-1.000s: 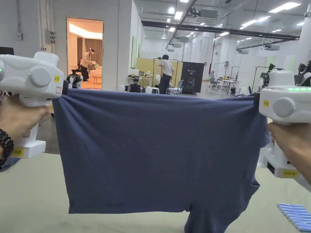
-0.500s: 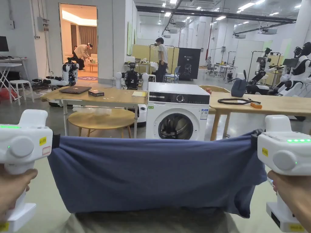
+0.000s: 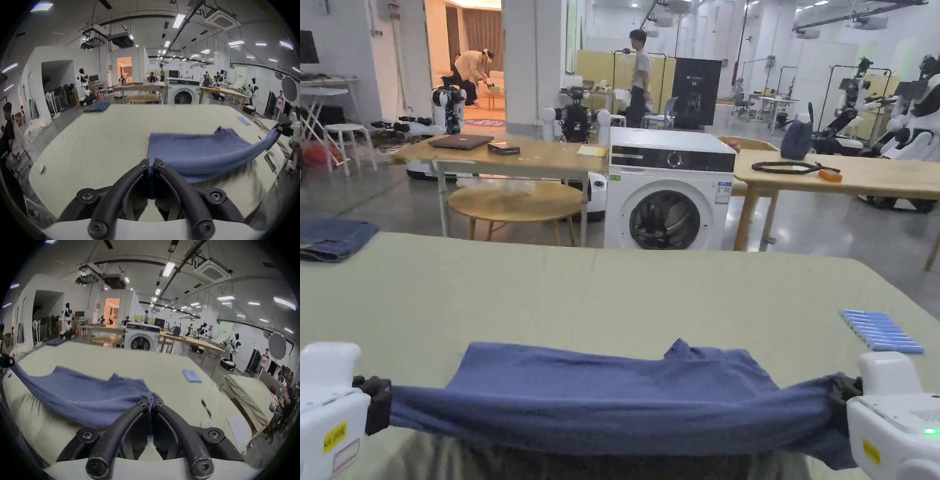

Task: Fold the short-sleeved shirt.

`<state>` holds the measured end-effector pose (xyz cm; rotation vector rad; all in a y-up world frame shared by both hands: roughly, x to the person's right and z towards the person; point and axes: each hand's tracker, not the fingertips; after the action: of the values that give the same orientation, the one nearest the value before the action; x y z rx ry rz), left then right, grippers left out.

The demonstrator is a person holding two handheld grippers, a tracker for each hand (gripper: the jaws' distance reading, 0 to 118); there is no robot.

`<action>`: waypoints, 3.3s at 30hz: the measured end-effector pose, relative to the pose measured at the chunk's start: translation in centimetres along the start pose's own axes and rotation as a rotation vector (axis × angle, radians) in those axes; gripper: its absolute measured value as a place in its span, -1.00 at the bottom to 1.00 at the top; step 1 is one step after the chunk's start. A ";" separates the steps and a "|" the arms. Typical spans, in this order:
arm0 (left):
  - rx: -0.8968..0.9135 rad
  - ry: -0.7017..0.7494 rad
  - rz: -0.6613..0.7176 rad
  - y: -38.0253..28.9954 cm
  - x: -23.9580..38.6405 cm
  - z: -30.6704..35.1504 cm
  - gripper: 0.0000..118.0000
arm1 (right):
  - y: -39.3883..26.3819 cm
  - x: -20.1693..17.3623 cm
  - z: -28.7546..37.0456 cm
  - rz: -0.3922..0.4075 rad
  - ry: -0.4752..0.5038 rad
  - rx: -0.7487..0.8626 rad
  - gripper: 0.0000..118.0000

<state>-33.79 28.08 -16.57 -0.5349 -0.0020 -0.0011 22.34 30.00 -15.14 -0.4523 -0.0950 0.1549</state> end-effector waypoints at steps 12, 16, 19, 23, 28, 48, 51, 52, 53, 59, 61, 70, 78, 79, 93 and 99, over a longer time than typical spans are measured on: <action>-0.274 -0.022 -0.029 -11.6 0.1 -1.7 -1.00 | -12.4 -0.7 1.0 0.040 0.013 -0.278 -0.97; -0.347 -0.022 -0.043 -13.3 0.4 -3.2 -1.00 | -14.8 -0.4 -0.2 0.007 0.045 -0.384 -0.96; -0.402 -0.016 -0.070 -14.6 0.5 -4.2 -1.00 | -15.7 -0.6 -0.9 0.006 0.054 -0.441 -0.92; -0.378 0.000 -0.101 -14.7 1.3 -3.7 -0.96 | -16.3 -0.9 -1.1 0.011 0.031 -0.452 -0.54; -0.328 -0.023 -0.016 -12.1 1.1 -2.7 -0.35 | -12.6 -1.1 1.1 0.001 0.020 -0.341 0.24; 0.233 -0.019 -0.007 -2.3 8.6 0.2 -1.00 | -3.3 -10.0 1.7 -0.147 0.035 0.284 -1.00; 0.218 -0.013 -0.008 -2.4 8.3 0.2 -1.00 | -3.1 -10.3 1.8 -0.143 0.043 0.278 -1.00; 0.180 -0.010 -0.002 -2.5 8.0 0.2 -1.00 | -3.2 -10.3 1.7 -0.136 0.051 0.264 -1.00; 0.146 -0.022 0.001 -2.7 7.6 0.2 -1.00 | -3.3 -10.2 1.6 -0.137 0.064 0.255 -1.00; -0.110 -0.028 0.047 -5.0 4.6 0.0 -1.00 | -4.9 -10.0 0.6 -0.134 0.078 0.183 -1.00; -0.183 -0.003 0.074 -6.1 2.8 -0.7 -0.99 | -5.6 -9.8 0.1 -0.137 0.080 0.154 -1.00; -0.549 0.056 0.206 -11.0 -1.3 -5.6 0.01 | -7.2 -9.7 -0.8 -0.135 0.081 0.076 -1.00; -0.556 0.110 0.064 -13.3 0.3 -6.0 0.02 | -8.1 -9.1 -0.7 -0.129 0.076 0.032 -1.00; -0.547 0.116 0.030 -13.5 1.1 -5.5 0.02 | -8.2 -9.0 -0.7 -0.132 0.076 0.026 -1.00; -0.516 0.008 0.079 -12.8 0.7 -4.0 -0.98 | -10.3 -0.5 -0.2 -0.134 0.027 -0.232 0.05; -0.503 0.007 0.071 -12.8 0.9 -4.0 -0.98 | -15.0 1.7 -2.2 -0.087 0.070 -0.473 0.16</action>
<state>-32.92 15.06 -13.50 -1.0376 0.0247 0.0671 26.23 16.02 -10.33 -0.9234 -0.0820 0.0292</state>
